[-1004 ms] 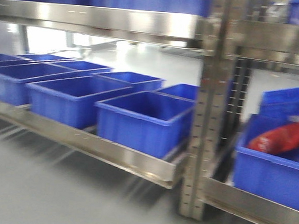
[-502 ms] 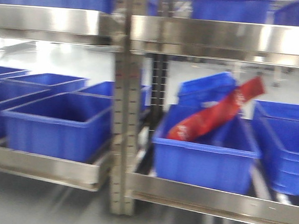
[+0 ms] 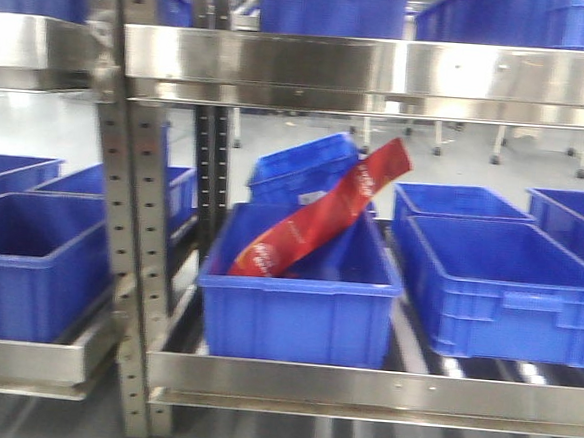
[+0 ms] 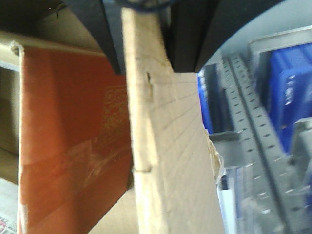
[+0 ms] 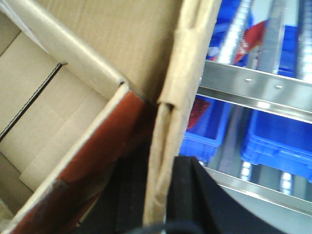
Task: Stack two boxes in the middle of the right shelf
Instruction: 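Turn and drive toward the steel shelf rack with blue bins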
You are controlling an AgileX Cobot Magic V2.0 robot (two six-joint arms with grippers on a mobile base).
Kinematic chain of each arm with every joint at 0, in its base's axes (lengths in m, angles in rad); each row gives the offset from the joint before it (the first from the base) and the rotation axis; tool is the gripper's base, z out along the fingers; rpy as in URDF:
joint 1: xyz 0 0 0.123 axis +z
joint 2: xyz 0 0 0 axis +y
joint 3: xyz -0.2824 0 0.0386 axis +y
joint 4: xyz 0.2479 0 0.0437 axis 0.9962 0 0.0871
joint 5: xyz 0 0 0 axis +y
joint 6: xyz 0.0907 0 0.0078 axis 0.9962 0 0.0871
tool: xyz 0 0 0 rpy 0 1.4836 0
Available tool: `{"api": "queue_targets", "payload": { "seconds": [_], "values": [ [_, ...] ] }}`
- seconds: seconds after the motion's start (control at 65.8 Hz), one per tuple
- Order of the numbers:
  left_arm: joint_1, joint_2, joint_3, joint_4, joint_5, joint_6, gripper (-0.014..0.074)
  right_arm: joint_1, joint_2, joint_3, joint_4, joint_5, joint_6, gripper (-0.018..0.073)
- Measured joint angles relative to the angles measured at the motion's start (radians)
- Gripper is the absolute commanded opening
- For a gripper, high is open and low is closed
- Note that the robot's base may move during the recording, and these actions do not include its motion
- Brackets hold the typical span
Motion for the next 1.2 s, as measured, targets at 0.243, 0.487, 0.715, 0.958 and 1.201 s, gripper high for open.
{"api": "queue_targets", "payload": {
  "seconds": [0.243, 0.487, 0.715, 0.958, 1.201],
  "values": [
    [0.0, 0.0, 0.0, 0.0, 0.0, 0.0, -0.0111, 0.0, 0.0, 0.0, 0.0, 0.0, 0.0, -0.0154],
    [0.0, 0.0, 0.0, 0.0, 0.0, 0.0, -0.0111, 0.0, 0.0, 0.0, 0.0, 0.0, 0.0, -0.0154],
    [0.0, 0.0, 0.0, 0.0, 0.0, 0.0, -0.0111, 0.0, 0.0, 0.0, 0.0, 0.0, 0.0, -0.0154],
    [0.0, 0.0, 0.0, 0.0, 0.0, 0.0, -0.0111, 0.0, 0.0, 0.0, 0.0, 0.0, 0.0, -0.0154],
    [0.0, 0.0, 0.0, 0.0, 0.0, 0.0, -0.0111, 0.0, 0.0, 0.0, 0.0, 0.0, 0.0, -0.0154]
  ]
}}
